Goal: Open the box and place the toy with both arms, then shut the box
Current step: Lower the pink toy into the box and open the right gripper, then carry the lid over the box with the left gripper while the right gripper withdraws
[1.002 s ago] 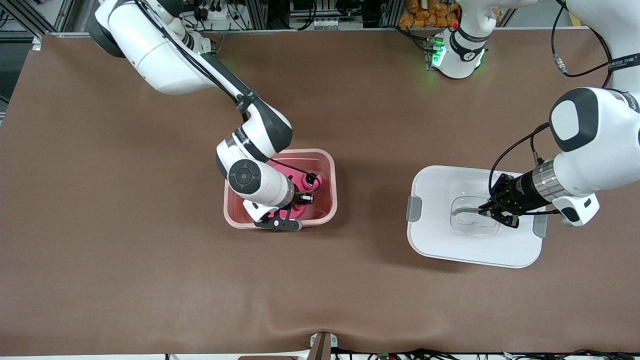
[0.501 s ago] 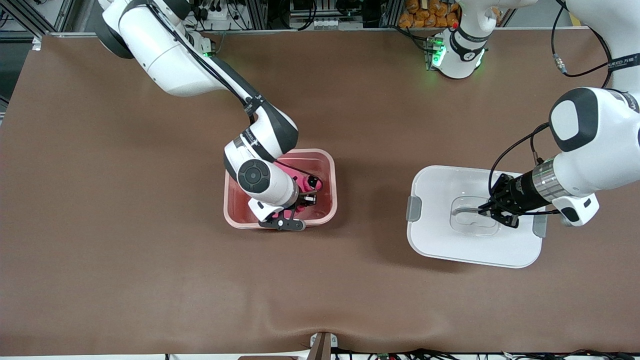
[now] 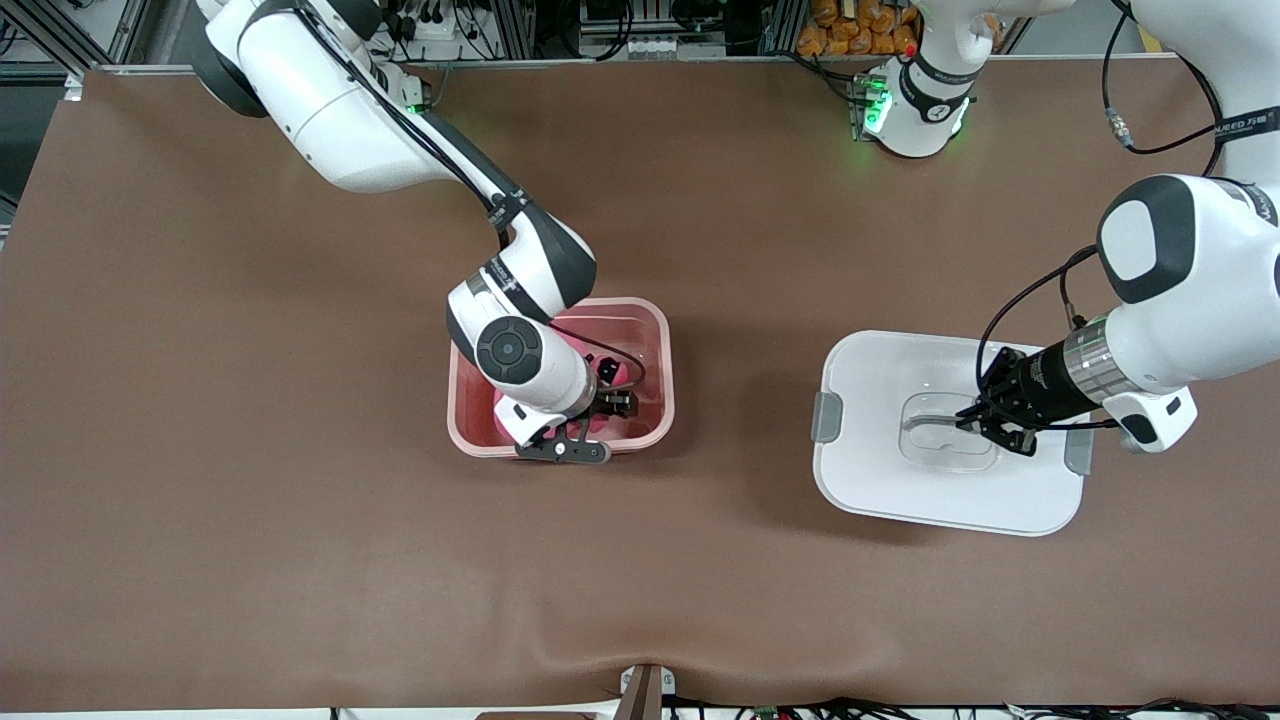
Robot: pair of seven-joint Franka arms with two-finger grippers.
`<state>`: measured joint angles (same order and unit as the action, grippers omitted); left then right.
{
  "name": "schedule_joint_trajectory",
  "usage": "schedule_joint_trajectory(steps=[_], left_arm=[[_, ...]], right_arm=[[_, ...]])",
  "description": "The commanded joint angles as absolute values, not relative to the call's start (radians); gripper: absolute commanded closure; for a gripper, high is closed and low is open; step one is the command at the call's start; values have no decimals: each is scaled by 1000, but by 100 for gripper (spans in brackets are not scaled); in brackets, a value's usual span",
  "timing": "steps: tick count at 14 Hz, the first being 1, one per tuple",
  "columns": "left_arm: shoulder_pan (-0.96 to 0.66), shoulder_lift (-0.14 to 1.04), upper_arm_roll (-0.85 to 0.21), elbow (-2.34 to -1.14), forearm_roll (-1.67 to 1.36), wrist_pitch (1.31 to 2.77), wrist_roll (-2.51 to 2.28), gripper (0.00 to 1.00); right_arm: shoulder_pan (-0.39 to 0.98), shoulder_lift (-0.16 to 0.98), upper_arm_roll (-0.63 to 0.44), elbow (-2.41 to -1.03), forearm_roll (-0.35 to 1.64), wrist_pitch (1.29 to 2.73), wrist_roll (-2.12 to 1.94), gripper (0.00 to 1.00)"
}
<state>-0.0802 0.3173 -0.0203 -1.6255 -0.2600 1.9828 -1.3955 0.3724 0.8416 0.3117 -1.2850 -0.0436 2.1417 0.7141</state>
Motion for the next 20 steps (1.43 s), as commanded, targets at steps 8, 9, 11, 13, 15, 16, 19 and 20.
schedule_joint_trajectory(steps=[8, 9, 11, 13, 15, 16, 19, 20], left_arm=[[-80, 313, -21, -1621, -252, 1973, -1393, 100], [-78, 313, -21, -1621, -252, 1973, -1390, 100], [-74, 313, -23, -1621, -252, 1973, -1390, 100], [-78, 310, -23, -1620, -252, 1973, -1402, 100], [-78, 293, -52, -1620, -255, 1973, -1420, 100], [-78, 290, -73, -1620, -255, 1974, -1452, 100], [-78, 285, -174, -1620, -255, 2005, -1575, 100], [-80, 282, -205, -1626, -255, 2026, -1645, 100]], right_arm=[[339, 833, 321, -1085, -49, 1862, 712, 0], [337, 830, 319, -1066, -49, 1843, 712, 0], [336, 809, 313, -1052, -54, 1800, 715, 0], [321, 769, 305, -1051, -57, 1755, 713, 0], [266, 730, 314, -1051, -51, 1697, 712, 0], [241, 712, 318, -1051, -49, 1669, 712, 0], [193, 626, 305, -1052, -51, 1583, 712, 0], [171, 615, 307, -1051, -49, 1563, 710, 0]])
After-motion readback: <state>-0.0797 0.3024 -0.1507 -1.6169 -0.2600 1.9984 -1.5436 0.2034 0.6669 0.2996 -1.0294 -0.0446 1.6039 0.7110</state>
